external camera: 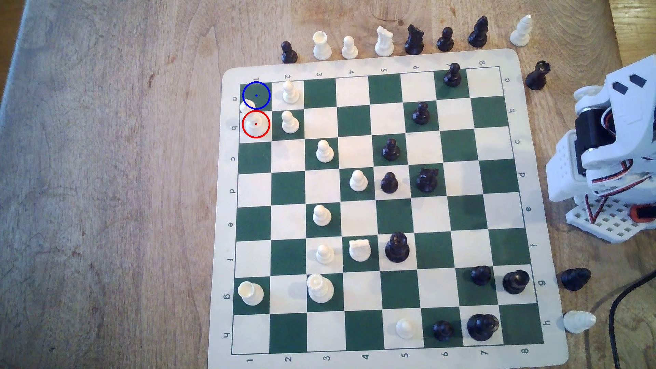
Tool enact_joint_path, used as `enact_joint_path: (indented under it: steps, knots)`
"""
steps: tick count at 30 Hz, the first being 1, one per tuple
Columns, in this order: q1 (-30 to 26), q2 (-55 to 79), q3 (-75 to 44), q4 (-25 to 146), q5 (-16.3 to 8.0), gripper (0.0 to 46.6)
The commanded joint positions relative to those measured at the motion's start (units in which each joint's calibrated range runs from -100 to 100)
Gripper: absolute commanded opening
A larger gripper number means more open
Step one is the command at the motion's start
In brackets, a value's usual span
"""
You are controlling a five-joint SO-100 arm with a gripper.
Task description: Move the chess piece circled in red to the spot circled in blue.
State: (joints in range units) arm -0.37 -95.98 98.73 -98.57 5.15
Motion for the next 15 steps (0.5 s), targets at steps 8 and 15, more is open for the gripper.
enact_joint_path:
  steps: [8,15]
  knots:
    - [1.0,0.2,1.2,12.2,0.1,0.2]
    - [2.7,0.2,-5.4,48.0,-0.1,0.2]
